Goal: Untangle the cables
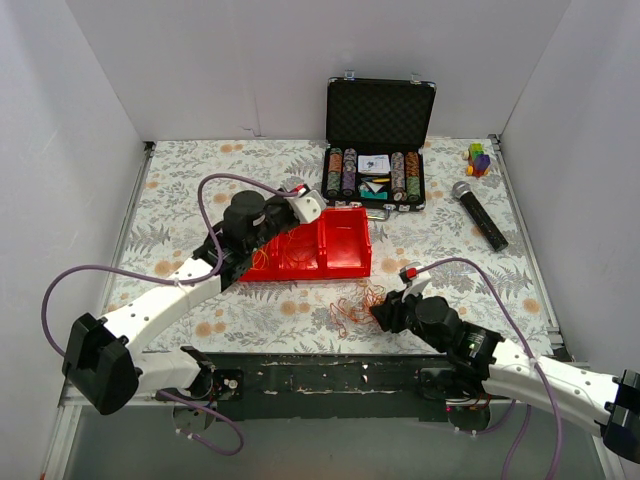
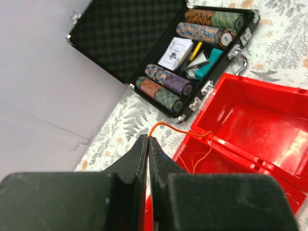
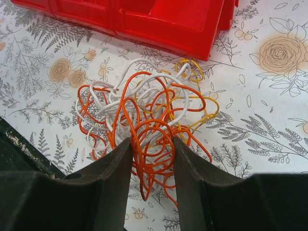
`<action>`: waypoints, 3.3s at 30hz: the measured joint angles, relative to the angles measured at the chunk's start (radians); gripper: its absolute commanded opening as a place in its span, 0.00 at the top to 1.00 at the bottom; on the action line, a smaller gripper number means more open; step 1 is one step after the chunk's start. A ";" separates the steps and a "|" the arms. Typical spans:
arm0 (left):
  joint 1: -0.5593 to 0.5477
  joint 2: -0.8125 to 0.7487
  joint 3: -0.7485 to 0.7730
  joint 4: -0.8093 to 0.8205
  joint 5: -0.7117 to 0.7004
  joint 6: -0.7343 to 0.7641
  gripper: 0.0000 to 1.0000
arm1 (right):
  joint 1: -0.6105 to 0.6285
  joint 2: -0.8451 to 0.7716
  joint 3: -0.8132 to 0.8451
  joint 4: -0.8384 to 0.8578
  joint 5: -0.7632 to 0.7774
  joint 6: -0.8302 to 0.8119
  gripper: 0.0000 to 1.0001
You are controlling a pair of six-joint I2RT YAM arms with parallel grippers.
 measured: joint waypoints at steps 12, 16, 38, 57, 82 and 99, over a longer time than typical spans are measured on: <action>0.000 0.117 -0.118 0.063 0.010 -0.035 1.00 | 0.000 -0.014 0.000 -0.011 0.000 0.006 0.55; 0.003 0.203 -0.158 0.080 0.009 -0.034 1.00 | 0.000 -0.024 0.000 -0.013 0.000 0.011 0.55; 0.016 0.193 -0.031 -0.058 0.086 -0.014 0.22 | 0.000 -0.032 0.000 -0.011 -0.023 0.000 0.56; -0.254 0.191 -0.015 -0.285 0.480 -0.017 0.27 | 0.000 -0.040 0.000 -0.017 -0.031 -0.005 0.67; -0.375 0.311 -0.067 -0.222 0.454 0.352 0.70 | 0.000 -0.039 0.017 -0.019 -0.031 -0.027 0.71; -0.408 0.298 -0.111 -0.087 0.349 0.388 1.00 | 0.000 -0.055 0.017 -0.018 -0.030 -0.024 0.73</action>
